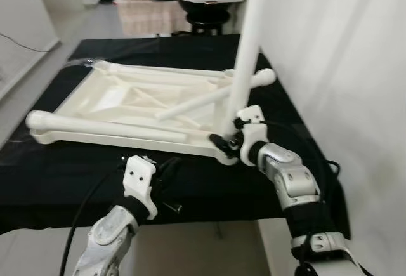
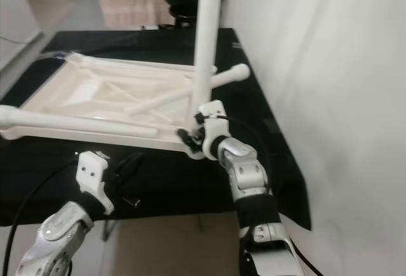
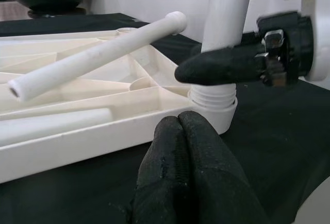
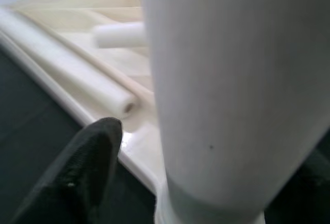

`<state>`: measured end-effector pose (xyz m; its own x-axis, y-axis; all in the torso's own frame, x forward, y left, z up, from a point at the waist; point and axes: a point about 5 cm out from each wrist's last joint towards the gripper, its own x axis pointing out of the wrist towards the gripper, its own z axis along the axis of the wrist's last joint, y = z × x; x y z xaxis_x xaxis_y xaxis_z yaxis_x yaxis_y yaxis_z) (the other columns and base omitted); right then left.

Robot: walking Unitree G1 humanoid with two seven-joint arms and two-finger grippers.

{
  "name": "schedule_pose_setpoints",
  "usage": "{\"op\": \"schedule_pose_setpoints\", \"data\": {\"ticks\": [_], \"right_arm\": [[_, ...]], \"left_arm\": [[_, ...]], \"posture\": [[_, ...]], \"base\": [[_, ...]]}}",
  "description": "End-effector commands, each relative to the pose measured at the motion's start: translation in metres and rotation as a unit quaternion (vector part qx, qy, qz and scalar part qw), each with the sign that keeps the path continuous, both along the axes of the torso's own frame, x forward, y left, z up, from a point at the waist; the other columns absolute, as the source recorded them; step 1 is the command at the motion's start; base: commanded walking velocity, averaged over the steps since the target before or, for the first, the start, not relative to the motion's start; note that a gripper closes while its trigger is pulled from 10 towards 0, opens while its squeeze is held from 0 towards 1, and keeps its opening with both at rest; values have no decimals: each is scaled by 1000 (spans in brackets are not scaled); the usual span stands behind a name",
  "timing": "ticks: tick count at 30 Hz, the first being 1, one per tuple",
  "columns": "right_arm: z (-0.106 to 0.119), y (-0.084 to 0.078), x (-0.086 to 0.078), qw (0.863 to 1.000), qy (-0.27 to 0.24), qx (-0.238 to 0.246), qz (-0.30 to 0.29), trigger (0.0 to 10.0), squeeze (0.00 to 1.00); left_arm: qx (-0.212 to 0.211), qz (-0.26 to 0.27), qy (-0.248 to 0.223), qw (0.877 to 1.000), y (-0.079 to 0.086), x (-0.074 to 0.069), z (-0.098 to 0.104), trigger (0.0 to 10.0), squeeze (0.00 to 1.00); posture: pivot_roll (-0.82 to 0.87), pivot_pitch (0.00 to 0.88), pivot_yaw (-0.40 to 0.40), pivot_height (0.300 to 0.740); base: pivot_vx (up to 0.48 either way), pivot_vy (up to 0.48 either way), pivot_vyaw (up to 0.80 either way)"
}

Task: Building children table

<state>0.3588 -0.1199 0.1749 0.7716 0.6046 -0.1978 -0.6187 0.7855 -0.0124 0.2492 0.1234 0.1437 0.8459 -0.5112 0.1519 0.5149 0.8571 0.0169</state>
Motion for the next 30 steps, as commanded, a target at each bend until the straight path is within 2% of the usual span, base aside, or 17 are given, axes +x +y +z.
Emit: {"op": "schedule_pose_setpoints", "data": {"ticks": [1,2,3,4,5,6,9,13,14,15,16,27,28,30], "right_arm": [[20,3,-2,994,-35,16,106,10000,0],[20,3,-2,994,-35,16,106,10000,0],[24,1,-3,990,-43,10,136,10000,0],[24,1,-3,990,-43,10,136,10000,0],[24,-1,-3,985,-39,2,170,10000,0],[24,-1,-3,985,-39,2,170,10000,0],[20,-8,-1,971,-17,-22,237,10000,0],[9,-12,4,970,16,-22,241,10000,0],[5,-13,6,971,24,-19,236,1255,0],[5,-13,6,971,24,-19,236,1255,0],[2,-14,7,973,30,-15,230,0,0],[-4,-26,9,978,33,-9,205,0,0],[-8,-32,8,983,34,-17,178,0,0],[-8,-32,8,983,34,-17,178,0,0]], "left_arm": [[2,-1,12,1000,0,-1,-6,10000,0],[2,-1,12,1000,0,-1,-6,10000,0],[2,-2,12,1000,0,-1,-6,10000,0],[2,-2,12,1000,0,-1,-6,10000,0],[1,-2,12,1000,0,-1,-6,10000,0],[1,-2,12,1000,0,-1,-6,10000,0],[-1,-1,12,1000,-1,0,-5,10000,0],[-2,-3,14,1000,-2,-1,-5,10000,0],[-2,-4,14,1000,-3,-1,-5,10000,0],[-2,-4,14,1000,-3,-1,-5,10000,0],[-2,-4,14,1000,-3,-1,-5,10000,0],[-5,-3,13,1000,-5,-2,-4,10000,0],[-7,-3,13,1000,-4,-2,-4,10000,0],[-7,-3,13,1000,-4,-2,-4,10000,0]], "posture": [[25,70,-25,740],[25,70,-25,740],[25,70,-25,740],[25,70,-25,740],[26,71,-26,740],[26,71,-26,740],[30,73,-26,740],[37,71,-25,740],[43,72,-27,740],[43,72,-27,740],[43,73,-25,740],[36,83,-28,740],[29,88,-26,740],[29,88,-26,740]], "base": [[0,0,0],[0,0,0],[0,0,0],[0,0,0],[0,0,0],[0,0,0],[0,0,0],[0,0,0],[0,0,0],[0,0,0],[0,0,0],[0,0,0],[0,0,0],[0,0,0]]}}
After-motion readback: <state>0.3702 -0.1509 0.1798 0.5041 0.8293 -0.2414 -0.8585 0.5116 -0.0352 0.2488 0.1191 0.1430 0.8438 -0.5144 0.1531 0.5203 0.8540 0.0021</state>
